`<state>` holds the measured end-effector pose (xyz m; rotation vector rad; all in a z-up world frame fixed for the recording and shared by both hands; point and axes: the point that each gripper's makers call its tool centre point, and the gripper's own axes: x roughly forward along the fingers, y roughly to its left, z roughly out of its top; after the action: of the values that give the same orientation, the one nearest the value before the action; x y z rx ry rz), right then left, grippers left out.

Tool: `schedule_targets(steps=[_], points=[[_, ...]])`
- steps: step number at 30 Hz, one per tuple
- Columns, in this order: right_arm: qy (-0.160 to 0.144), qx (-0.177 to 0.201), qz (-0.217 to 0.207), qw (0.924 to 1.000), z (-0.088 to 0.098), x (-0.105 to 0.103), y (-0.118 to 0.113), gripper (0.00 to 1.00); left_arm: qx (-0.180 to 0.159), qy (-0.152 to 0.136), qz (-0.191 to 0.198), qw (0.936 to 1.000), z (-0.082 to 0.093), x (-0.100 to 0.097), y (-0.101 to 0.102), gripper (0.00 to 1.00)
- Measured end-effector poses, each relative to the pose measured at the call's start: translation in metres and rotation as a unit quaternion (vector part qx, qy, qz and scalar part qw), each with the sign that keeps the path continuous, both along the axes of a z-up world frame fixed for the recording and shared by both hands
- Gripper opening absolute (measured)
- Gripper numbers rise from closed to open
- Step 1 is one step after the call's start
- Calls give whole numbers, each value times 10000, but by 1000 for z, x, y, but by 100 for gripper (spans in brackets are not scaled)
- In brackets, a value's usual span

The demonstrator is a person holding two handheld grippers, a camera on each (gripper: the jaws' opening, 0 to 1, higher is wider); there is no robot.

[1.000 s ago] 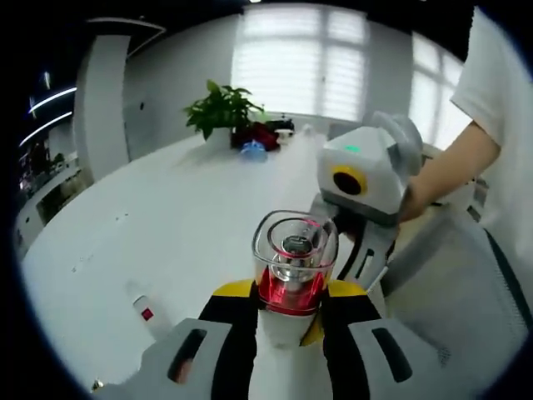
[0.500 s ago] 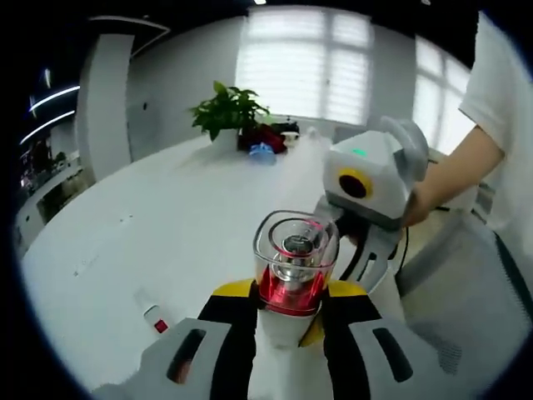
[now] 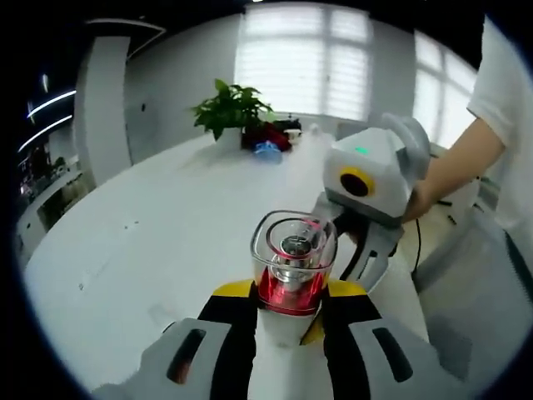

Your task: Arrange the skincare products in the storage area until every visible bottle or jar stands upright without overlapping.

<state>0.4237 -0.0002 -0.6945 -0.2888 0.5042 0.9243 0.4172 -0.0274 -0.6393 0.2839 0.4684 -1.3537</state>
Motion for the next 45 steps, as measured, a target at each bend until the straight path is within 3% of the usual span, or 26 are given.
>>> schedule_targets(steps=[12,17,21,30,41,45], points=[[32,77,-59,9999,0,9,1,30,110,3,-20,9999,-1,9,2,27],[67,75,-17,9999,0,9,1,31,205,111,65,9997,-6,9,4,34],[80,70,-13,9999,2,8,2,38,243,119,80,9996,-7,8,5,37],[148,-63,-134,9998,-1,-5,-2,50,348,163,275,9989,-8,0,15,47],[333,125,-412,9985,1,-29,-4,59,346,177,536,9978,-5,-15,39,63],[414,218,-486,9977,5,-37,-3,63,431,215,616,9969,-4,-23,48,60]])
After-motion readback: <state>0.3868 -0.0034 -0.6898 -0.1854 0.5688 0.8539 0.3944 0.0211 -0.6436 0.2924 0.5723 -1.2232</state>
